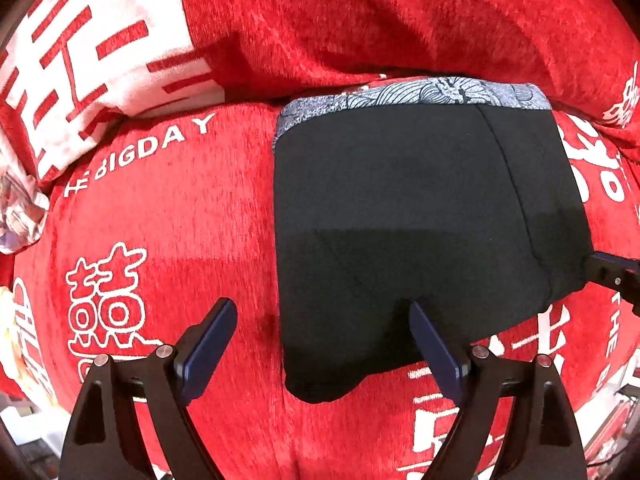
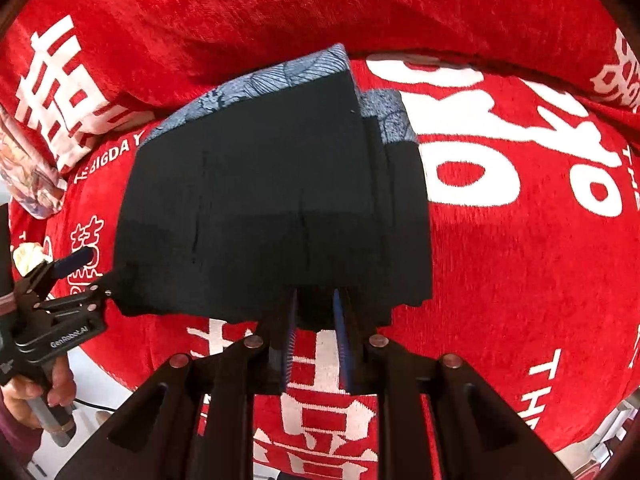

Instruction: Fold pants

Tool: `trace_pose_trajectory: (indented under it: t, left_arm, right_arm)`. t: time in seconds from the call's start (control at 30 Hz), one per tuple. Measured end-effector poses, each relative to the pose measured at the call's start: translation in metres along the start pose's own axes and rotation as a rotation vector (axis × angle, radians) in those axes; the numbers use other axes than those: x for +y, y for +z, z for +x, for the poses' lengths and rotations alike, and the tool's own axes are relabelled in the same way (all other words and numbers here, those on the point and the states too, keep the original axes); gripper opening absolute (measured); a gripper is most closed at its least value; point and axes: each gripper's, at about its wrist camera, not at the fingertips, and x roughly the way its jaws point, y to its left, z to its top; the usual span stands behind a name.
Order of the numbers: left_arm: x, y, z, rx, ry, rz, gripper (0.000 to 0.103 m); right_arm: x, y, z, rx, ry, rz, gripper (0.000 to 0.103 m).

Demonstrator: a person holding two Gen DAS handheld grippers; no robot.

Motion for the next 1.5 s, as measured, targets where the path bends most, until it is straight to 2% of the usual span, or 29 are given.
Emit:
trace_pose_trajectory:
  t: [0.1, 0.27, 0.43, 0.57, 0.6, 0.63, 0.9, 1.03, 1.13, 1.27, 1.5]
  left_arm:
    - [0.004, 0.003, 0.001, 0.003, 0.008, -0.004, 0.089]
    - [0.012, 0.007, 0.006, 0.022, -0.005, -0.034, 0.089]
    - [0.012, 0.008, 0.009, 0.028, -0.002, -0.028, 0.089]
    - [0.011, 0.009, 0.01, 0.03, -0.004, -0.02, 0.089]
    - [0.011, 0.01, 0.01, 0.03, -0.006, -0.022, 0.091]
    - [0.012, 0.01, 0.011, 0.032, -0.004, -0.025, 0.103]
    - [0.015, 0.013, 0.014, 0.032, 0.005, -0.028, 0.103]
    - [0.016, 0.014, 0.015, 0.038, 0.002, -0.032, 0.103]
    - [0.017, 0.015, 0.017, 0.041, -0.001, -0.034, 0.103]
    - [0.017, 0.017, 0.018, 0.045, -0.005, -0.031, 0.103]
    - [0.02, 0.02, 0.022, 0.054, -0.025, -0.044, 0.103]
  right_arm:
    - [-0.004, -0.002, -0.003, 0.006, -0.024, -0.001, 0.042]
    - [-0.015, -0.003, -0.008, 0.012, -0.036, 0.006, 0.042]
    - [-0.025, -0.001, -0.012, 0.002, -0.006, 0.04, 0.042]
    - [-0.026, 0.001, -0.012, 0.002, -0.003, 0.037, 0.051]
    - [-0.026, 0.002, -0.012, 0.002, 0.0, 0.037, 0.051]
    - [-0.026, 0.003, -0.012, 0.003, 0.001, 0.037, 0.051]
    - [-0.033, 0.01, -0.01, 0.006, 0.007, 0.058, 0.056]
    - [-0.038, 0.014, -0.009, 0.004, 0.009, 0.077, 0.067]
    - [-0.042, 0.017, -0.01, -0.018, 0.018, 0.089, 0.081]
    - [-0.046, 0.022, -0.009, -0.035, 0.033, 0.098, 0.082]
    - [-0.051, 0.027, 0.004, 0.017, 0.073, 0.107, 0.082]
